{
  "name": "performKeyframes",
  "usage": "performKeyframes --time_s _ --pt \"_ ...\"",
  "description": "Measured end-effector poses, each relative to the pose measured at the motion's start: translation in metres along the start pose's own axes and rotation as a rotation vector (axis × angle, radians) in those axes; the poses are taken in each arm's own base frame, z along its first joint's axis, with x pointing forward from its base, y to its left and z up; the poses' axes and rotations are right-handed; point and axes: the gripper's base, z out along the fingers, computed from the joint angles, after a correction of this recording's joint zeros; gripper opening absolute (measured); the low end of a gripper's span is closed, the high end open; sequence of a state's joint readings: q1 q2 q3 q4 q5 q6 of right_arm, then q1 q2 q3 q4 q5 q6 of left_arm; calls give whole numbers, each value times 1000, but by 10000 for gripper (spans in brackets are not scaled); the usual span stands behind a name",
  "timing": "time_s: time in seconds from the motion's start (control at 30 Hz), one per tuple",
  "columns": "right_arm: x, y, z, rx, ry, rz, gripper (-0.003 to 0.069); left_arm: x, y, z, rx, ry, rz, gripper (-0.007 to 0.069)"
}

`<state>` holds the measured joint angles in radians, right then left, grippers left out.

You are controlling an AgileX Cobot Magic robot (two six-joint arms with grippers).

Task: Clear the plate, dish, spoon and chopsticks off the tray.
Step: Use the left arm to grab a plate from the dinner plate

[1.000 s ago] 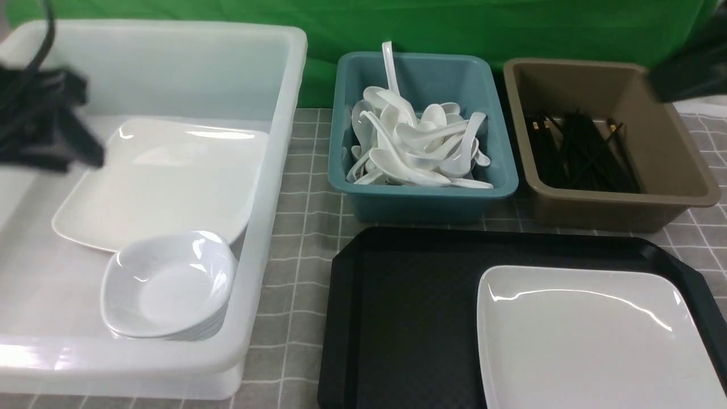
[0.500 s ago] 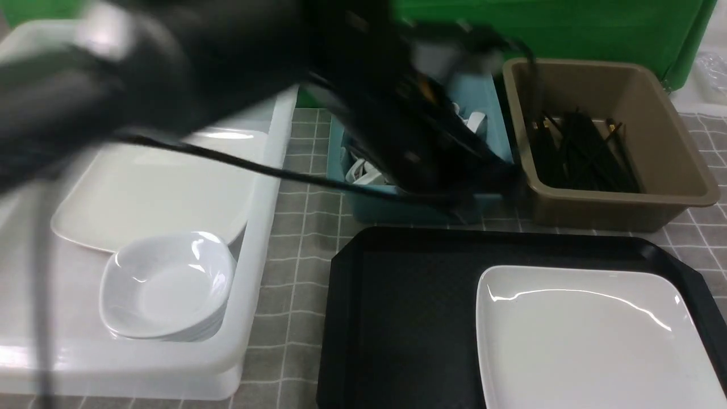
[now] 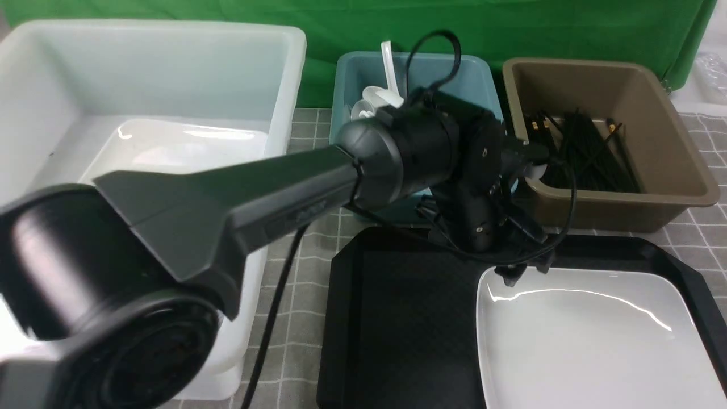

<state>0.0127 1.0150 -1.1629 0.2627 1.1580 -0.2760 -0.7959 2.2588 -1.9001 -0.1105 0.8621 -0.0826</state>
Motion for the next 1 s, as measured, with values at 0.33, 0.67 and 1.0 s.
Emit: performKeyframes --time_s 0.33,0.67,1.0 --pt "-1 0 0 4 -16 -1 197 5 2 30 12 12 -8 451" --pt "-4 -1 0 6 -39 0 197 5 2 29 61 31 -61 204" --pt "-4 0 0 5 -42 0 197 -11 29 -66 104 -7 -93 63"
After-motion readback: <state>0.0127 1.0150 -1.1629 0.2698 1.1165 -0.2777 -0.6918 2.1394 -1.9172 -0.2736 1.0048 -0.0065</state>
